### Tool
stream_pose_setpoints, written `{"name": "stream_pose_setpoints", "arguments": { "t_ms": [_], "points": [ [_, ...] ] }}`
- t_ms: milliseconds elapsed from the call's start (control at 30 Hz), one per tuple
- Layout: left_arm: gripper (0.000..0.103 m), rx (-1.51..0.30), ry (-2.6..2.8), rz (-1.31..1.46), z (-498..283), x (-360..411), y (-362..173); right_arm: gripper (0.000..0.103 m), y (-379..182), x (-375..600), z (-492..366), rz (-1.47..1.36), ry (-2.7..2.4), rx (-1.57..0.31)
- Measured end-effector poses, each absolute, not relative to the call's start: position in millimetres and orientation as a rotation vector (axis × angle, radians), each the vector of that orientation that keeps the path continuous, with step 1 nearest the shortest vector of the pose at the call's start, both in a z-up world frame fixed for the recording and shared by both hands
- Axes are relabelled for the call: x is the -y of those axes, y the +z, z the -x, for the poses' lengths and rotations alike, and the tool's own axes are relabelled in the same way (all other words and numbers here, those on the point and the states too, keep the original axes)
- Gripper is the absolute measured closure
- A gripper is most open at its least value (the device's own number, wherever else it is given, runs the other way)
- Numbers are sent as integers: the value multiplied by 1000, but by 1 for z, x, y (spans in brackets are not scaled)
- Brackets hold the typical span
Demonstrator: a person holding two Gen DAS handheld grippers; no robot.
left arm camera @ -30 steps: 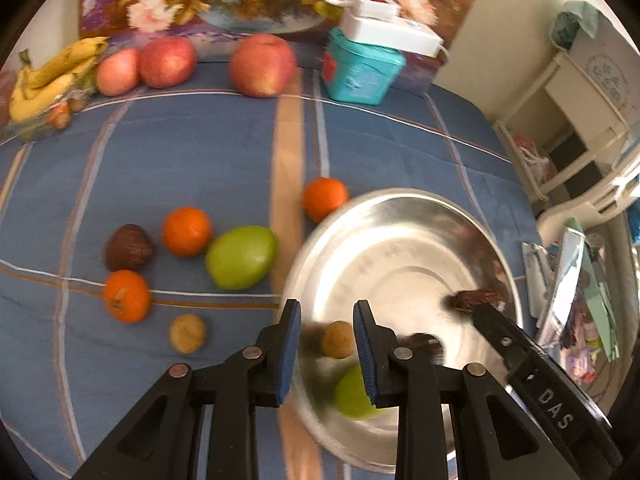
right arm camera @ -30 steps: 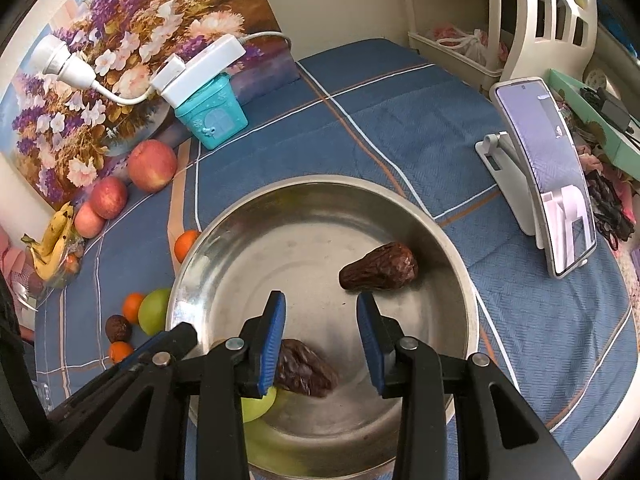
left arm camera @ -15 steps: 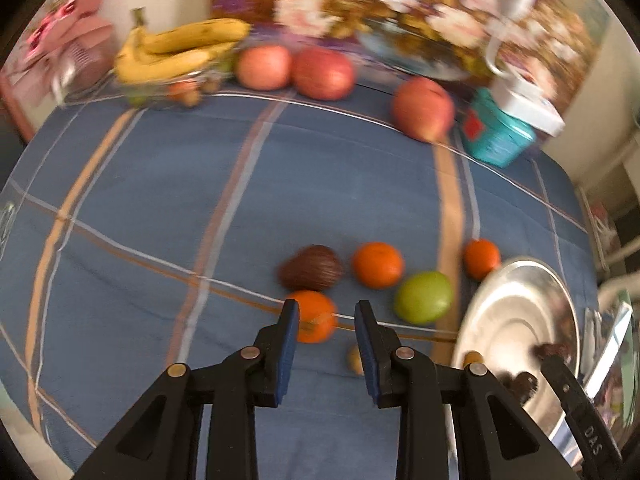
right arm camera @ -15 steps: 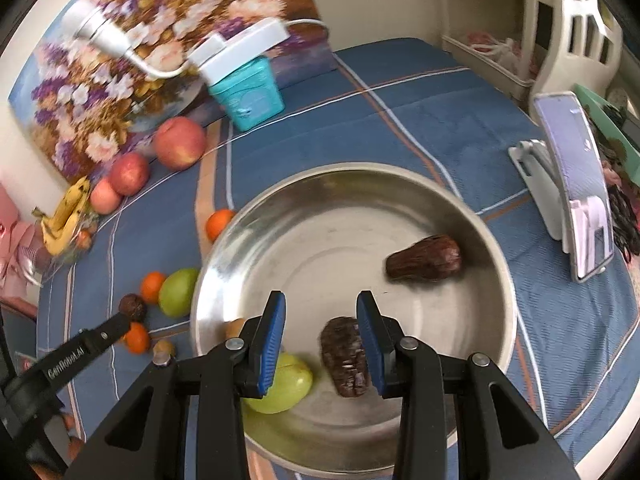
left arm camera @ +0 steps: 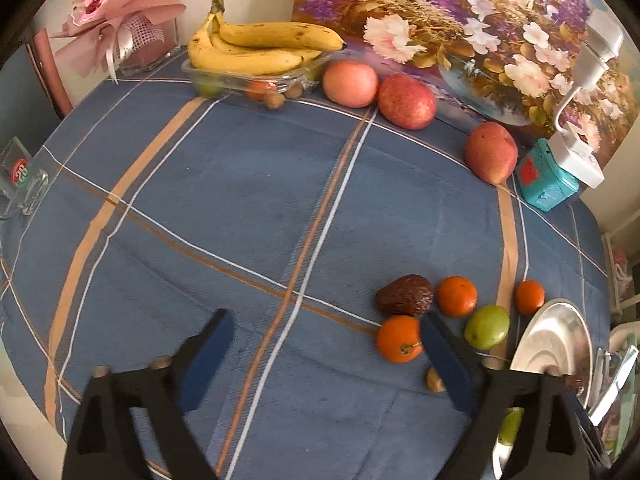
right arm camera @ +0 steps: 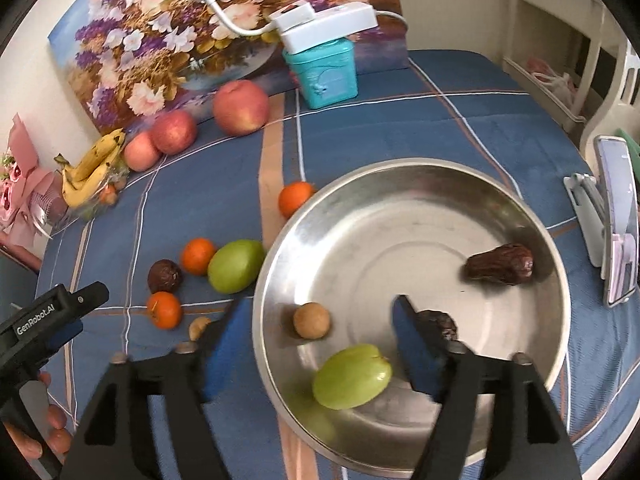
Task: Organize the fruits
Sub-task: 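Carry the date and brown fruit over the steel plate and open both tools, then withdraw both tools and move the right tool toward a small tan fruit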
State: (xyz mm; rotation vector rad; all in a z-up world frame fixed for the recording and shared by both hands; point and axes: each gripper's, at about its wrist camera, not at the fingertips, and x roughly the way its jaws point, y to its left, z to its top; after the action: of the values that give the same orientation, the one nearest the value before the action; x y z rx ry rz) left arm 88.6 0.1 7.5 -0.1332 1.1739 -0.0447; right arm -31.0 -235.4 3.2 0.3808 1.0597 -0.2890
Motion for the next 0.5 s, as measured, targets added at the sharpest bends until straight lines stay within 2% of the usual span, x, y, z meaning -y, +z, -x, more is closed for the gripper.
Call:
{"name": "stream_pose_setpoints", "arguments": {
  "t_ms": [167, 500],
  "points": [
    [0, -1173, -46, 102, -91, 1, 5, 12, 0, 225, 28, -340, -281, -1051],
    [0, -1148, -71, 100, -102, -5, 6, 11, -1, 208, 20, -304, -296, -1030]
  ]
}}
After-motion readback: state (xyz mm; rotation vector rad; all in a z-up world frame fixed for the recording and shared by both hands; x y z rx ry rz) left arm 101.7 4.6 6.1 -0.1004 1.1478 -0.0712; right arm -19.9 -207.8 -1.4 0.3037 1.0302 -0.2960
